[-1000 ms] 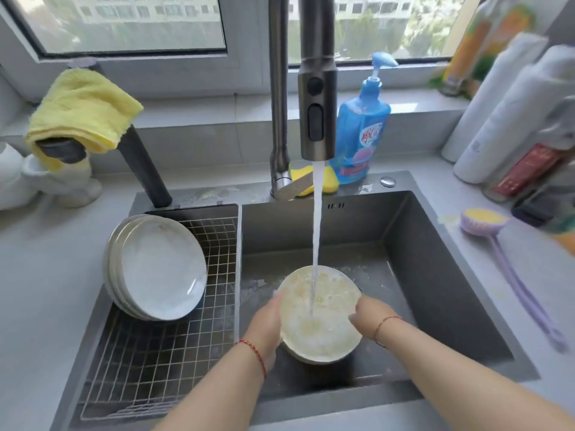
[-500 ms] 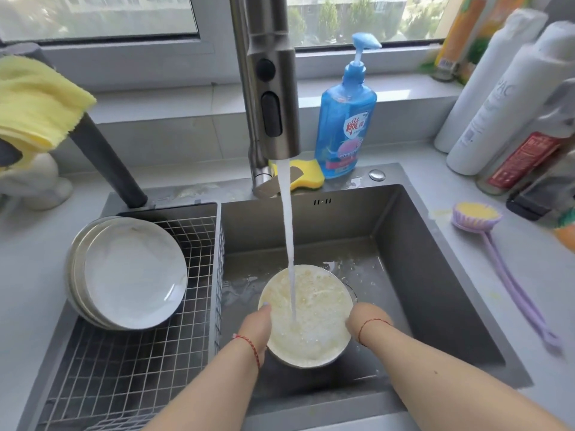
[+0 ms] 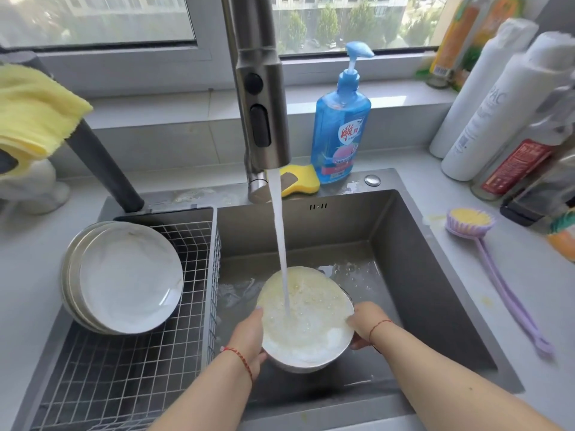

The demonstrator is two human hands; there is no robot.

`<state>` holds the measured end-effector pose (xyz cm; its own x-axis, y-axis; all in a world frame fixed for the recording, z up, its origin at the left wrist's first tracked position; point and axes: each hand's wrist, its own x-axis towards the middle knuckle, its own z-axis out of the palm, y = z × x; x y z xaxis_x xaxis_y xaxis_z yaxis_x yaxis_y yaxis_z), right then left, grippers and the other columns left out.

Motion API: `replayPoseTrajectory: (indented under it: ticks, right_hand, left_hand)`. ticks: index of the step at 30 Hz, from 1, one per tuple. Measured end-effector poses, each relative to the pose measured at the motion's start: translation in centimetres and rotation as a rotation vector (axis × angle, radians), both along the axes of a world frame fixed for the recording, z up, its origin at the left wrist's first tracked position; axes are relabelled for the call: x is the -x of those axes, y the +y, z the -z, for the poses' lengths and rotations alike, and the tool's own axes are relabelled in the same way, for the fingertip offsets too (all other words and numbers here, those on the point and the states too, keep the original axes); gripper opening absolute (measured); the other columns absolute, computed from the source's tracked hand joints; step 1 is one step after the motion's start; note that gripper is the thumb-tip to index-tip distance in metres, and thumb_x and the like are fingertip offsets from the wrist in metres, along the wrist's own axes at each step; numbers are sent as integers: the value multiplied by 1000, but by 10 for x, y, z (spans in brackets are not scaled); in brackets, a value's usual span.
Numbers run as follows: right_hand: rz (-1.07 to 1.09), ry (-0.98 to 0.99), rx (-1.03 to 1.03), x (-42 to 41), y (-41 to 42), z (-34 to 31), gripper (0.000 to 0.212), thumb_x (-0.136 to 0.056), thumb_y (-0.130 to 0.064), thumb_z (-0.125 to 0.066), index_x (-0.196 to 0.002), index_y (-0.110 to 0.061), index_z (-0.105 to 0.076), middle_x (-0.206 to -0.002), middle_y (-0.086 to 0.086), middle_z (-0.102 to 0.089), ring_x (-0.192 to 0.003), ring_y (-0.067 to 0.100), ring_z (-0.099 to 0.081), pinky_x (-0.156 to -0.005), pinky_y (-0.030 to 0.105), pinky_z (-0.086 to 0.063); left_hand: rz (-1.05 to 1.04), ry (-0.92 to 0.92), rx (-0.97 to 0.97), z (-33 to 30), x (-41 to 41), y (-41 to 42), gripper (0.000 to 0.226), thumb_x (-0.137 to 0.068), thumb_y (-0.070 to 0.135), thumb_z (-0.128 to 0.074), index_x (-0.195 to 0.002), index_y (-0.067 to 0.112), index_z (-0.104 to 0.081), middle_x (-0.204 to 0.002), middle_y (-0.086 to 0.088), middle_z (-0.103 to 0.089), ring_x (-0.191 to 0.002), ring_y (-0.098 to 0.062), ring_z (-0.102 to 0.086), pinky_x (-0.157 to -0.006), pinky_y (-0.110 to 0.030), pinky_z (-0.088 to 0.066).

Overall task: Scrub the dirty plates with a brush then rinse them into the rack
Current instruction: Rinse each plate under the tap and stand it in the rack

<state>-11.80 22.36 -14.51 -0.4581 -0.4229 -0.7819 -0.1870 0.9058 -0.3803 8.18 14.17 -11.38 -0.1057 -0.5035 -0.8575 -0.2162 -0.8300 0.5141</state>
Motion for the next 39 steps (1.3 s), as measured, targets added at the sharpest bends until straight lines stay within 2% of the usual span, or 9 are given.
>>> replayPoseTrajectory:
  ticks: [3,6,9,15,21,24,29,33,39]
  right_hand:
    - [-101,18,21,-1,2,-17,22,-92,-24,-57,-105,-9,-68,-93,5,-74,-94,25,-67,-88,31,-53]
    - [217,-159,143,3,5,-25,14,-93,-3,-52,-81,-9,-57,-50,0,-67,-68,23,-65,-66,33,-59]
    - [323,-184,221,1,16,-38,22,-90,10,-47,-74,-1,-56,-54,11,-58,-49,23,-57,-41,27,-51]
    - [244,-85,424,-4,23,-56,20,-90,5,-50,-84,0,-68,-52,1,-63,-45,17,-61,-50,31,-55]
    - [-244,608,542,-14,30,-73,37,-89,-36,-59,-122,-22,-56,-111,-8,-61,-103,14,-57,-90,28,-47]
    - [-649,890,612,-30,40,-78,66,-97,-59,-18,-111,-19,-69,-111,-6,-66,-111,17,-61,-109,34,-28]
    - [-961,458,405,-73,48,-106,114,-65,-72,27,-140,-22,-45,-146,-8,-42,-141,9,-27,-118,32,13]
    - [-815,31,492,-101,29,-112,55,-101,-48,-12,-150,-29,-24,-155,-18,-19,-138,-11,-5,-119,23,3]
    - [-930,43,558,-105,-17,-90,50,-105,-25,-15,-152,-31,1,-159,-15,8,-132,-14,19,-116,26,14]
  left_hand:
    - [-47,54,15,5,-2,4,23,-103,30,-49,-111,13,-63,-110,-9,-69,-95,-27,-63,-93,-42,-52]
    - [-117,117,24,0,-5,8,22,-101,22,-52,-109,8,-66,-92,-9,-68,-76,-24,-58,-95,-45,-51]
    - [-186,228,-5,-4,-8,12,20,-104,25,-47,-112,12,-61,-105,-12,-68,-92,-30,-61,-82,-46,-54]
    - [-153,604,-122,-6,-18,19,52,-104,49,-31,-132,13,-55,-116,-19,-71,-102,-40,-69,-72,-51,-59]
    - [-138,631,3,-11,-20,13,60,-92,58,-40,-140,24,-50,-127,-15,-67,-112,-39,-66,-79,-50,-58]
    - [-151,629,63,-18,-23,13,53,-97,55,-37,-137,24,-52,-123,-14,-69,-109,-37,-67,-77,-50,-59]
    - [-117,638,154,-29,-22,10,57,-85,59,-46,-133,29,-55,-125,-12,-68,-110,-38,-67,-86,-60,-55]
    - [-48,586,186,-34,-24,11,64,-81,64,-47,-137,34,-49,-127,-11,-67,-106,-36,-69,-85,-55,-57]
    - [44,476,232,-40,-26,19,64,-82,72,-45,-137,38,-49,-133,-7,-63,-115,-34,-65,-77,-56,-59]
